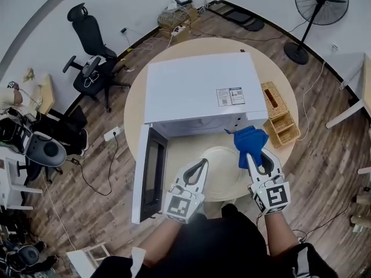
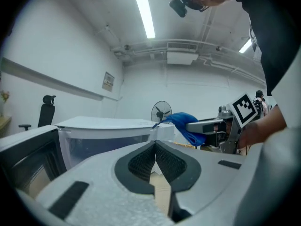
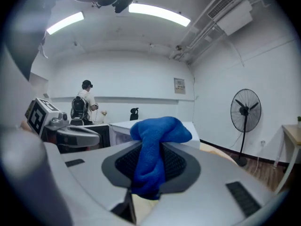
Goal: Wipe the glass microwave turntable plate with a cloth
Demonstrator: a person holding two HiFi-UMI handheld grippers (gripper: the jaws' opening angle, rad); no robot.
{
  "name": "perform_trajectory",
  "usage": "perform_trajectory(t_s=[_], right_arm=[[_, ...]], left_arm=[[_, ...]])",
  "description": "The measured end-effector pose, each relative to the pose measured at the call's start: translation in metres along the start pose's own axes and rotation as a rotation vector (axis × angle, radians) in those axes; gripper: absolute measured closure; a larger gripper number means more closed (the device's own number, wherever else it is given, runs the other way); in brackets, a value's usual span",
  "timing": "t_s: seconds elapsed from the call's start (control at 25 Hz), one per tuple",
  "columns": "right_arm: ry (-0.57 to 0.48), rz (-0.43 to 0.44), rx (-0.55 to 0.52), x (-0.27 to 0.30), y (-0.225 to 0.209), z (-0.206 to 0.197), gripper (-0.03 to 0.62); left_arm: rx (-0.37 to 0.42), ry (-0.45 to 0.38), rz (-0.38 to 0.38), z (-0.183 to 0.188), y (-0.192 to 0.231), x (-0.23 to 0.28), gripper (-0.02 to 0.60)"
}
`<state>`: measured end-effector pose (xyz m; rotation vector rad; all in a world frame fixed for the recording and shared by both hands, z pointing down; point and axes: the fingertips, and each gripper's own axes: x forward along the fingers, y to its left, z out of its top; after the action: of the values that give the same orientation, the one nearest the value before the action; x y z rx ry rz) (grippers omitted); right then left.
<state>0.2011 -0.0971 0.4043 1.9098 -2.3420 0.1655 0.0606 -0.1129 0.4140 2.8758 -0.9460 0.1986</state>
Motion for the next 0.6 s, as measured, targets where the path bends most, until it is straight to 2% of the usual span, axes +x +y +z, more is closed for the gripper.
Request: perform_trajectory(t_s=[0.12,0.28,0.4,0.6], right_arm=[[-0.078,0.001,-0.059,-0.003,0.002,0.038,0.506],[-0.164,-0.052,-0.124,-0.012,0.001,0.074,0.51],[-0.204,-0.06,-0.131,-0.013,0.0,0.087,0.51],[-0.237,-0.051,-0.103,-0.015,0.003,0.096,0.51]], left_arm=[[0.061,-0.028,0.0,0.016,0.003,0.001,0.575],[0.039,-0.077,0.022,0.04,0.005,-0.003,0.575],[0.031,-0.099,0.034,0.048,0.008,-0.005,0.575],[0.091,-0.108,0.021,0.048,0.006,-0.004,0.575]])
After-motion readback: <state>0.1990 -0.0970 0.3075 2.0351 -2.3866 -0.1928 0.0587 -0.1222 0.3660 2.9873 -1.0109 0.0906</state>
